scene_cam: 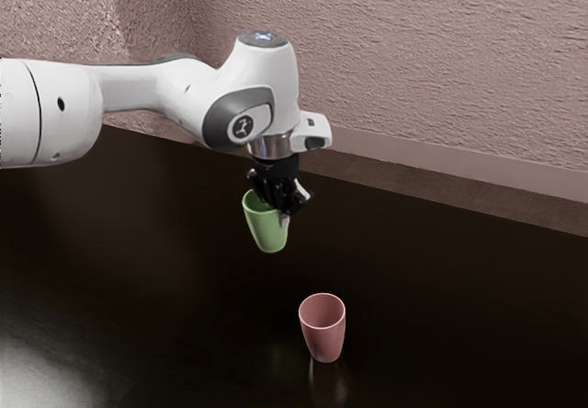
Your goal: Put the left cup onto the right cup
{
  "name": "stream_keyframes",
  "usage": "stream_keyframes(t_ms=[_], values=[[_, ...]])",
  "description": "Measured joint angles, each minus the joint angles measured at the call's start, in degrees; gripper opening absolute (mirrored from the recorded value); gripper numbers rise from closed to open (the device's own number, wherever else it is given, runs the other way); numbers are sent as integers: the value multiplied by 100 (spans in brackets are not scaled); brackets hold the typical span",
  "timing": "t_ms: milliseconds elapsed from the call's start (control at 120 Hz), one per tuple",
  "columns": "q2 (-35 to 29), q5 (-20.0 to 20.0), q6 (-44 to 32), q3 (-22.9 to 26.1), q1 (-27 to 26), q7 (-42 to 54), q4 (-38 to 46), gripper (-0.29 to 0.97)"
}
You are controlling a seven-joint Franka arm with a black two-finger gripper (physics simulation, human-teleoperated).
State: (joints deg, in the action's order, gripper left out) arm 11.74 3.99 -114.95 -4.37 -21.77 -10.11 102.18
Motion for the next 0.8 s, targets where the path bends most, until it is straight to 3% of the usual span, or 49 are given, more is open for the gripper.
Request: stream_keyframes(t_ms=[800], values=[[121,112,16,1143,1,-855,-240,-10]])
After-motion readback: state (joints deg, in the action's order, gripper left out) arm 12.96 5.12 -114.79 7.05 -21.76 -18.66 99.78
